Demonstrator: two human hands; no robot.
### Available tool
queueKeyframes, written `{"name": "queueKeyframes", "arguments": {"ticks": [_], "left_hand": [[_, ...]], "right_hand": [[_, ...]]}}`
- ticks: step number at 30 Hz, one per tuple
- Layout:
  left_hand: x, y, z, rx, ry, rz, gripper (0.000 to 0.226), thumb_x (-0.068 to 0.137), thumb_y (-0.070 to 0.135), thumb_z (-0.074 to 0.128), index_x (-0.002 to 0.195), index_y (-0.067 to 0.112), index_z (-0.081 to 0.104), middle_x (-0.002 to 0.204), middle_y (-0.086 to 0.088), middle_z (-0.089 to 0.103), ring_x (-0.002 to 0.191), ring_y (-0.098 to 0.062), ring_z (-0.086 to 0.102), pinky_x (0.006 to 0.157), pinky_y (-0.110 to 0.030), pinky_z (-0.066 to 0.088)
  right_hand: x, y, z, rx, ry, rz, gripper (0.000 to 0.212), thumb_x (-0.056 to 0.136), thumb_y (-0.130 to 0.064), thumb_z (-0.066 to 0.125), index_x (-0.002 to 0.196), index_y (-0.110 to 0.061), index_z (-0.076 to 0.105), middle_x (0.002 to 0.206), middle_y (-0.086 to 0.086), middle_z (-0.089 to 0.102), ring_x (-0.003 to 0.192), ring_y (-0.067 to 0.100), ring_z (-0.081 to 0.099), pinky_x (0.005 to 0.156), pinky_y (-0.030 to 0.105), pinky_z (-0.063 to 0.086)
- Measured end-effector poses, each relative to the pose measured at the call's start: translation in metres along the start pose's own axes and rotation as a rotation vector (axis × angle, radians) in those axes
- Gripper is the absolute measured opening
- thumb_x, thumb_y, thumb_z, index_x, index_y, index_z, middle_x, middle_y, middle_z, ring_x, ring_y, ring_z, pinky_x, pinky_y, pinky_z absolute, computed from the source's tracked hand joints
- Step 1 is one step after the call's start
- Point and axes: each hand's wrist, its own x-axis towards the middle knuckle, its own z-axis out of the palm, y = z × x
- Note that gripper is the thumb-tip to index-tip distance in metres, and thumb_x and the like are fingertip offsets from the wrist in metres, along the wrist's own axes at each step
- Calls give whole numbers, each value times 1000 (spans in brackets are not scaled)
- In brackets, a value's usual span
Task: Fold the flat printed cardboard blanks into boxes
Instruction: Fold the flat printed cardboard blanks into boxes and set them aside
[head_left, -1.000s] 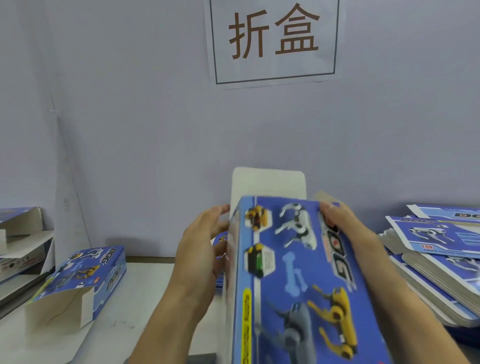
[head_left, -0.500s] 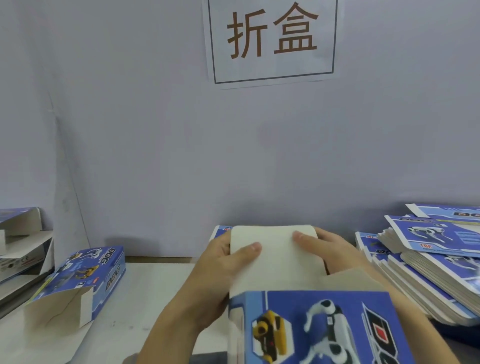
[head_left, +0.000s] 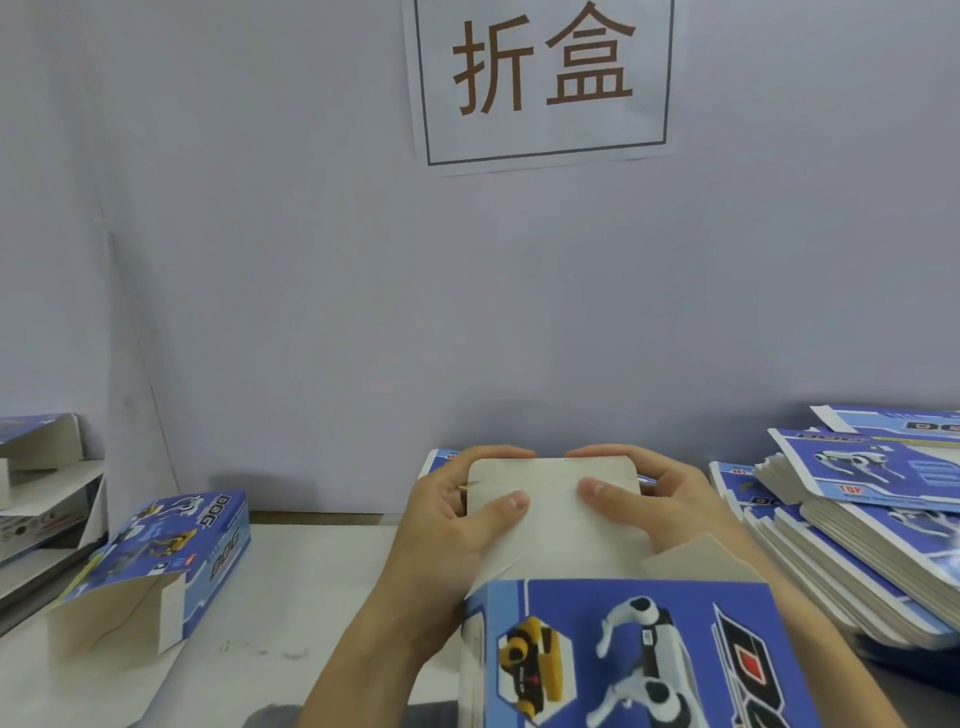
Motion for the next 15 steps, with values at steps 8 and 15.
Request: {"name": "queueKeyframes", "arguments": {"ticks": [8,15], "left_hand": [[-2,4,2,-13,35,-14,10,84,15,70,78,22,74,94,-11,76,76,-25,73,50,-28,54],[1,8,-16,-47,337,97,25,90,19,71,112,23,60,92,-11,77,79,-31,76,56,-37,60]], "right_hand": [[-1,-3,0,24,-77,45,15,73,-21,73,83,-28,81,91,10,77,76,22,74,63,32,58],[-7,-17,-6,228,-337,255,90,66,-90,55,135,-33,59,126,14,69,108,36,69,87,42,59]]}}
